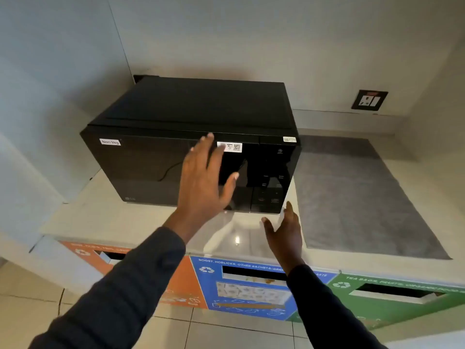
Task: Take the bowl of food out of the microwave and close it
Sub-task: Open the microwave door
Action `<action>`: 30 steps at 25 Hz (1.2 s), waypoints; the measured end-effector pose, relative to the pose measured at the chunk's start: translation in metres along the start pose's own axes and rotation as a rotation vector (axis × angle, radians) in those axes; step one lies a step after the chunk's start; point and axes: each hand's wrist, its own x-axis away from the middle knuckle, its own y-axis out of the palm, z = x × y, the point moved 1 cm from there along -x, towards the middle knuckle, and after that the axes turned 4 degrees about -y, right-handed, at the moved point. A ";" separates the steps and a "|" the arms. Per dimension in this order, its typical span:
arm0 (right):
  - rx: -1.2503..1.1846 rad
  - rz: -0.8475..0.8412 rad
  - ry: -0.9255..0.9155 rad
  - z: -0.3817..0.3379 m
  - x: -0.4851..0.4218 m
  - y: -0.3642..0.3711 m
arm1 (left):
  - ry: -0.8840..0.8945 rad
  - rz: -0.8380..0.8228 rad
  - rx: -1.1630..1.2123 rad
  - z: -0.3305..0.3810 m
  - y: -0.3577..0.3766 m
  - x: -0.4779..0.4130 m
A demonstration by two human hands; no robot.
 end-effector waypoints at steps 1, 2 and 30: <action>-0.002 -0.005 0.015 0.002 -0.009 0.001 | 0.003 -0.004 -0.035 0.000 0.000 -0.014; -0.012 -0.030 0.022 0.002 -0.016 0.001 | -0.034 -0.037 -0.080 0.001 -0.001 -0.022; 0.044 -0.342 -0.149 0.006 -0.105 -0.055 | -0.113 -0.074 -0.148 -0.015 -0.001 -0.014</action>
